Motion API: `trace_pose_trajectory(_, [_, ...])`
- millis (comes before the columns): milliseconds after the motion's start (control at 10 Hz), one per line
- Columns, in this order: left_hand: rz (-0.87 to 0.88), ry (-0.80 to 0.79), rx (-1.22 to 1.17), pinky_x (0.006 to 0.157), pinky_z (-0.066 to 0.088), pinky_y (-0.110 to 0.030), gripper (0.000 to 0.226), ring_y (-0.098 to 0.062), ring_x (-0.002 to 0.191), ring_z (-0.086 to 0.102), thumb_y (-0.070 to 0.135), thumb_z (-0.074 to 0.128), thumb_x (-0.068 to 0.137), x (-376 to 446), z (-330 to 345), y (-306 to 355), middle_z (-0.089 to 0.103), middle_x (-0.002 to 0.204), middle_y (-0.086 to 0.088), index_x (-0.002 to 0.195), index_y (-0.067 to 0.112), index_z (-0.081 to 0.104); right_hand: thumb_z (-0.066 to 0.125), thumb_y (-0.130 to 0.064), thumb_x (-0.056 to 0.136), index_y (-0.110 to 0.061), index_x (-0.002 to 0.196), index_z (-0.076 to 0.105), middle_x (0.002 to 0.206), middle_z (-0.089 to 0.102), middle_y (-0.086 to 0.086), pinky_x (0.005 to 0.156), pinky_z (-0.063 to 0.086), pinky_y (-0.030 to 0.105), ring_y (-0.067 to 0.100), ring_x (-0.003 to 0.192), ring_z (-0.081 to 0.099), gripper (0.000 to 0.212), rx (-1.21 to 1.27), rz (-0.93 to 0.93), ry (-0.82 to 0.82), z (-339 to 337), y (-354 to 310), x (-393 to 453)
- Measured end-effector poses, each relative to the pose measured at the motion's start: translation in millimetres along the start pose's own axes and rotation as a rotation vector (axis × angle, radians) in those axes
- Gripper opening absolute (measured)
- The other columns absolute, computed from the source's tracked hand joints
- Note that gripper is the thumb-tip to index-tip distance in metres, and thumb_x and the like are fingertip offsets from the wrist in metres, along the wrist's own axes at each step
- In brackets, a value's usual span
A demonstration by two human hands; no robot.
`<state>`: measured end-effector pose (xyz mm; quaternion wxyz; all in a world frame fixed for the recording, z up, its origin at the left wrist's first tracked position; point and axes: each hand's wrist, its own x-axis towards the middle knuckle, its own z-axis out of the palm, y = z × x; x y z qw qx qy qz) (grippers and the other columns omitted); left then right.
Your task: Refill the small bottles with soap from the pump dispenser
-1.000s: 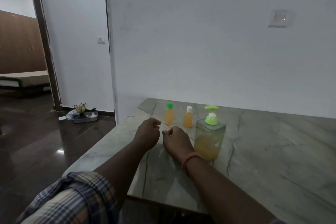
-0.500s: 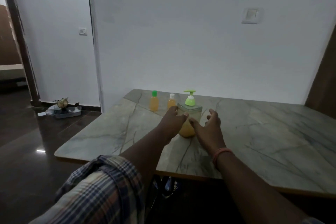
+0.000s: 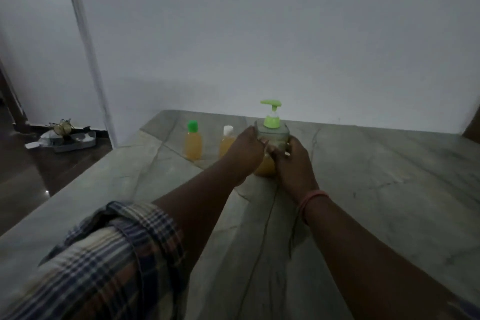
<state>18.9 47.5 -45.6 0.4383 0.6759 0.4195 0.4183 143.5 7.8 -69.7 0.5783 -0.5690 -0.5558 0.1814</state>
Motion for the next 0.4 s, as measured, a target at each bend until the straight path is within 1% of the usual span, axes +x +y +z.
trace_pose_trajectory(100, [-0.038, 0.009, -0.008, 0.1, 0.053, -0.046, 0.047, -0.023, 0.11, 0.066, 0.021, 0.048, 0.081, 23.6, -3.0, 0.4, 0.069, 0.118, -0.007, 0.126, 0.018, 0.059, 0.059, -0.037, 0.091, -0.018, 0.133, 0.052, 0.123, 0.066, -0.001, 0.096, 0.052, 0.041, 0.014, 0.11, 0.062, 0.047, 0.003, -0.028, -0.007, 15.9, 16.7, 22.7])
trace_pose_trajectory(200, [-0.049, -0.015, -0.029, 0.095, 0.055, -0.036, 0.066, -0.026, 0.111, 0.065, 0.011, 0.062, 0.068, 29.0, -10.4, 5.6, 0.066, 0.124, -0.015, 0.133, 0.004, 0.051, 0.058, -0.025, 0.096, -0.021, 0.141, 0.044, 0.13, 0.061, -0.003, 0.1, 0.05, 0.036, 0.009, 0.116, 0.059, 0.047, 0.017, -0.047, 0.012, 30.4, 17.2, 23.5])
trace_pose_trajectory(300, [-0.082, -0.075, -0.006, 0.089, 0.058, -0.029, 0.07, -0.022, 0.111, 0.065, 0.015, 0.06, 0.063, 33.2, -17.4, 6.8, 0.066, 0.122, -0.01, 0.132, 0.008, 0.051, 0.054, -0.037, 0.093, -0.033, 0.144, 0.036, 0.138, 0.052, -0.012, 0.106, 0.045, 0.029, 0.0, 0.125, 0.051, 0.053, 0.065, -0.085, -0.026, 32.7, 17.1, 22.8])
trace_pose_trajectory(400, [-0.182, -0.04, -0.033, 0.09, 0.057, -0.026, 0.057, -0.013, 0.106, 0.063, 0.005, 0.052, 0.086, 35.8, -22.7, 29.9, 0.06, 0.133, -0.005, 0.142, 0.011, 0.042, 0.039, -0.044, 0.09, -0.024, 0.153, 0.027, 0.152, 0.039, -0.005, 0.114, 0.036, 0.042, 0.007, 0.138, 0.039, 0.067, 0.066, 0.018, -0.057, 20.9, 6.8, 30.9])
